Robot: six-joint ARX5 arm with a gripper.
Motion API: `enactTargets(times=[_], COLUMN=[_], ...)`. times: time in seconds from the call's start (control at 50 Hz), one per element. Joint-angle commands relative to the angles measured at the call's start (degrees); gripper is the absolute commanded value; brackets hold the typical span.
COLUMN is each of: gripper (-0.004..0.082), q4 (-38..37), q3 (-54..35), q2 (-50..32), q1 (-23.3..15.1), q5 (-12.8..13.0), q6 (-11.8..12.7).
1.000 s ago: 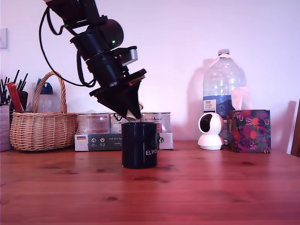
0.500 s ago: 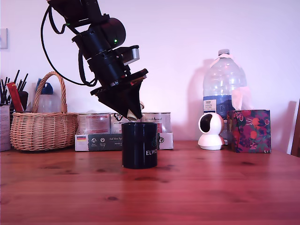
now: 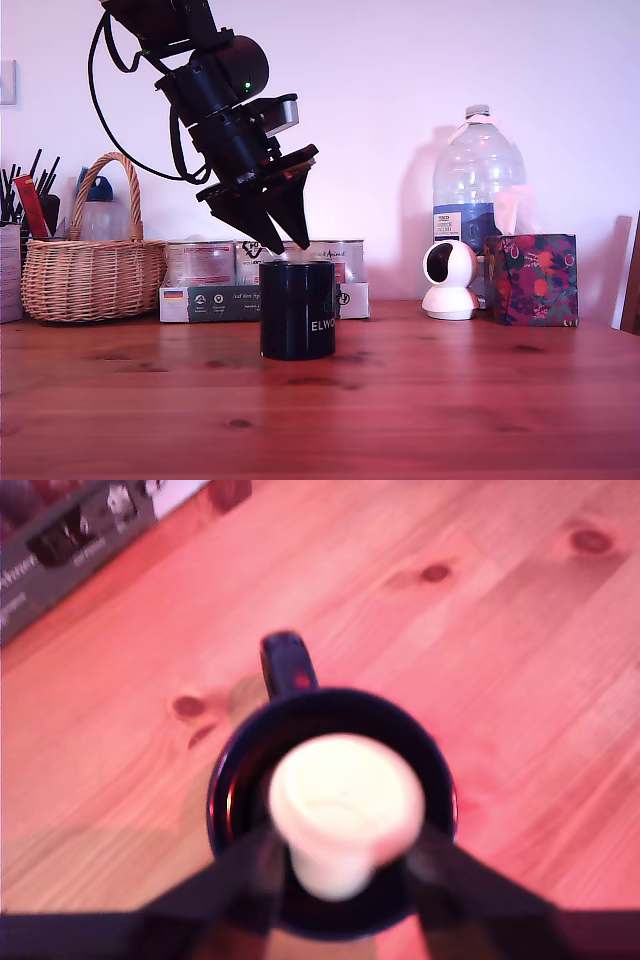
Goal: Pick up the coffee capsules from the table one by one and drop them inside the nearest coffee cup
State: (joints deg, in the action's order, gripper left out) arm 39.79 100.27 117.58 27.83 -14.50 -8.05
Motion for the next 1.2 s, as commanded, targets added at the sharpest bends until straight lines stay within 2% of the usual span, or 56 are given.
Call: enactTargets(times=[0.0, 0.24, 0.34, 0.42, 0.54, 0.6, 0.68, 1.18], gripper=[0.0770, 0.0757, 0.0679, 0.0509, 0.0098, -0.0034, -0.0020, -0.0020], q4=[-0.37, -0.11, 1.62, 3.37, 4.31, 4.66, 5.33, 11.74], q3=[0.59, 1.64, 3.08, 4.33, 4.70, 4.70, 4.70, 2.82], q2=[1.68, 1.62, 1.53, 1.27, -0.24, -1.38, -3.15, -17.31], q1=[0.02, 0.04, 0.04, 0.04, 0.02, 0.02, 0.02, 0.02], q5=[-0.59, -1.57, -1.95, -3.15, -5.64, -7.02, -8.13, -8.37], q6=[0.07, 0.11, 0.11, 0.13, 0.52, 0.50, 0.07, -0.42])
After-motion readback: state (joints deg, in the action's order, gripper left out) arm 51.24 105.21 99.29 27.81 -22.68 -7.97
